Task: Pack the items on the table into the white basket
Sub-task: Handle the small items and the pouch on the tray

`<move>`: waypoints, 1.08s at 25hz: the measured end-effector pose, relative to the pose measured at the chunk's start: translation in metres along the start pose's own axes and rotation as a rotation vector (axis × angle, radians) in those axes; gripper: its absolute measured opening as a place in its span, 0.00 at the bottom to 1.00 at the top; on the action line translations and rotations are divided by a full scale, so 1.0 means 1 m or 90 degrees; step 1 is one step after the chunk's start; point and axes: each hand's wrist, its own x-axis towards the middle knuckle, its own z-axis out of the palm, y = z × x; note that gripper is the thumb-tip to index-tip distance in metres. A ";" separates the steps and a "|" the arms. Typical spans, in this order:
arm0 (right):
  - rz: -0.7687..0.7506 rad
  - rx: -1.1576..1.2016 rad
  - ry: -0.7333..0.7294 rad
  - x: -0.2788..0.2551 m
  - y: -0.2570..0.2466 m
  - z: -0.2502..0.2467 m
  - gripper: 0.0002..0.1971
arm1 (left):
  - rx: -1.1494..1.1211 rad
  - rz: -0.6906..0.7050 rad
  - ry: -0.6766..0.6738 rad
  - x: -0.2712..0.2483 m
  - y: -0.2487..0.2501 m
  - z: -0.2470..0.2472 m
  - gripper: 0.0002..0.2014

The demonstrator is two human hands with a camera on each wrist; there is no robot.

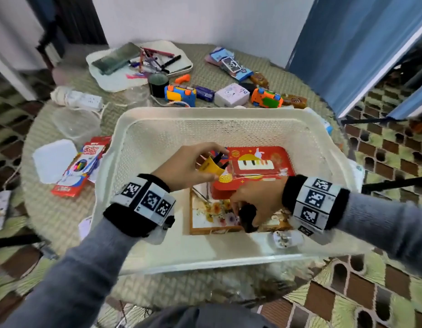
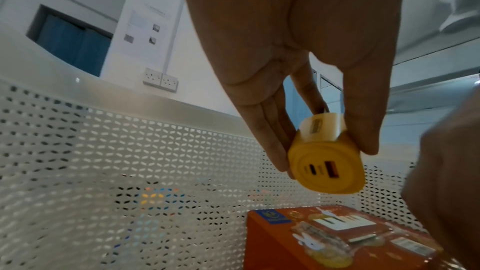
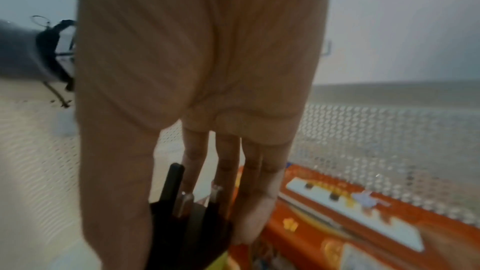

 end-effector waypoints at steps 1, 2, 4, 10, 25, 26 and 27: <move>-0.014 0.006 -0.020 0.010 0.001 0.005 0.21 | -0.006 -0.016 0.011 -0.002 0.001 0.001 0.26; -0.029 0.010 -0.031 0.017 0.002 0.010 0.21 | -0.012 -0.030 0.019 -0.003 0.002 0.001 0.26; -0.067 0.020 -0.031 0.027 0.002 0.017 0.22 | -0.014 -0.060 0.022 -0.006 -0.001 -0.001 0.26; -0.110 -0.041 -0.029 0.047 0.007 0.052 0.26 | 0.053 -0.126 0.004 -0.009 -0.012 0.004 0.25; -0.136 -0.074 -0.011 0.047 0.014 0.052 0.24 | 0.164 -0.080 -0.052 -0.009 -0.020 0.017 0.22; -0.131 -0.066 0.004 0.042 0.013 0.045 0.24 | 0.166 -0.071 -0.062 -0.009 -0.020 0.019 0.22; -0.124 -0.060 0.029 0.035 0.011 0.036 0.23 | 0.160 -0.056 -0.069 -0.009 -0.020 0.022 0.21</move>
